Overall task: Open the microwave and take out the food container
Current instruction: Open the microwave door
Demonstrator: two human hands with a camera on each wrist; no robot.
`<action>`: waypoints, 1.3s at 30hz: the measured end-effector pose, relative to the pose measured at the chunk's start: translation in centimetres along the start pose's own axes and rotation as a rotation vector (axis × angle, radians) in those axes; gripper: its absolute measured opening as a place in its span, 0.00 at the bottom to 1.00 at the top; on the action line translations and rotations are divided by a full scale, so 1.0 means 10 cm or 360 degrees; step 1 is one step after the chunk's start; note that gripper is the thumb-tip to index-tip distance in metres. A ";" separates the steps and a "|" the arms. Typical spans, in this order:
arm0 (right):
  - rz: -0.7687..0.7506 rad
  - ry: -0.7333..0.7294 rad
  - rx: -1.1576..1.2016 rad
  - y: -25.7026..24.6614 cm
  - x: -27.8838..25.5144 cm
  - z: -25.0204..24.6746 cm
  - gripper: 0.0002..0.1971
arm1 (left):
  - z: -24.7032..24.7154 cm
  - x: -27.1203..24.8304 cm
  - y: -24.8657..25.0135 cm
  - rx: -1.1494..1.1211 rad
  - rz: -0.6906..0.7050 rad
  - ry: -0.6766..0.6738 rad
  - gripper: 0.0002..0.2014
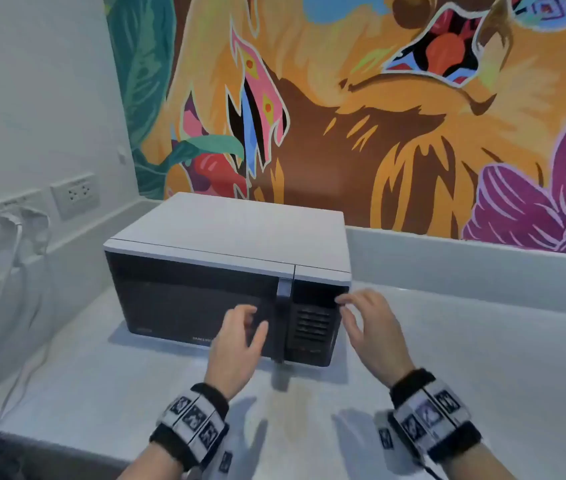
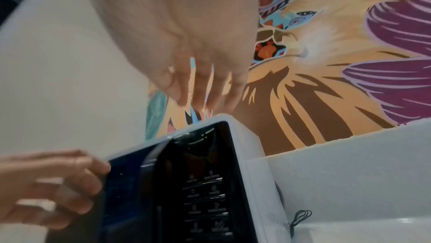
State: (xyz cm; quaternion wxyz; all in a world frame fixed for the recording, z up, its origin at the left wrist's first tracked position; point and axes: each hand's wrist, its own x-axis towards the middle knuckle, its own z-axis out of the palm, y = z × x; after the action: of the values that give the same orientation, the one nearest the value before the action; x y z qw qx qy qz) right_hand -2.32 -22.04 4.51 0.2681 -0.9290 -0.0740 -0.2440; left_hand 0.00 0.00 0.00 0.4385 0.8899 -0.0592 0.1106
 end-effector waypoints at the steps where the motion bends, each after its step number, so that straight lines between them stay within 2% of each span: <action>1: -0.0041 0.0129 -0.0099 0.02 0.20 0.09 0.08 | 0.10 0.16 0.10 -0.0070 -0.0067 0.0035 0.17; 2: -0.0011 0.0168 -0.0214 -0.02 0.32 0.14 0.10 | 0.16 0.25 0.21 -0.0101 -0.0160 0.0012 0.21; 4: -0.0026 0.0098 -0.0355 -0.05 0.56 0.30 0.12 | 0.32 0.46 0.35 -0.0175 -0.0312 -0.0093 0.28; 6: -0.0111 0.0054 -0.0454 -0.02 0.59 0.45 0.12 | 0.49 0.52 0.36 -0.0381 -0.0470 -0.0187 0.39; 7: -0.0132 0.0089 -0.0492 0.00 0.60 0.48 0.12 | 0.55 0.53 0.34 -0.0504 -0.0534 -0.0169 0.43; 11: -0.0090 0.0232 -0.0457 -0.04 0.65 0.50 0.07 | 0.62 0.54 0.36 -0.0778 -0.0542 -0.0077 0.33; 15: -0.0072 0.0287 -0.0441 -0.06 0.61 0.52 0.07 | 0.70 0.55 0.33 -0.0747 -0.0545 -0.0024 0.45; 23: -0.0021 0.0263 -0.0396 -0.08 0.62 0.51 0.08 | 0.71 0.53 0.32 -0.0736 -0.0584 -0.0016 0.45; 29: 0.0010 0.0267 -0.0345 -0.09 0.62 0.52 0.08 | 0.59 0.31 0.31 -0.0696 -0.0521 -0.0012 0.33; 32: 0.0029 0.0232 -0.0329 -0.11 0.62 0.51 0.09 | 0.49 0.23 0.37 -0.0696 -0.0509 -0.0072 0.33; 34: 0.0042 0.0165 -0.0317 -0.10 0.63 0.49 0.10 | 0.42 0.13 0.37 -0.0484 -0.0467 -0.0052 0.28; 36: 0.0025 0.0098 -0.0321 -0.09 0.59 0.47 0.13 | 0.34 -0.01 0.40 -0.0120 -0.0325 0.0226 0.22; 38: -0.0022 0.0072 -0.0356 -0.09 0.51 0.45 0.15 | 0.22 -0.07 0.58 0.0144 -0.0055 0.0544 0.27; 39: -0.0064 0.0085 -0.0381 -0.11 0.45 0.44 0.17 | 0.19 -0.04 0.65 0.0274 0.0108 0.0567 0.29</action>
State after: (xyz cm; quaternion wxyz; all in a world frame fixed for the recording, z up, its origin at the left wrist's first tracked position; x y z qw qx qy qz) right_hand 3.13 -18.73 3.99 0.1523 -0.9459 -0.0559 -0.2810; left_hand -1.42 -5.48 3.80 0.3604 0.8880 -0.0010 0.2856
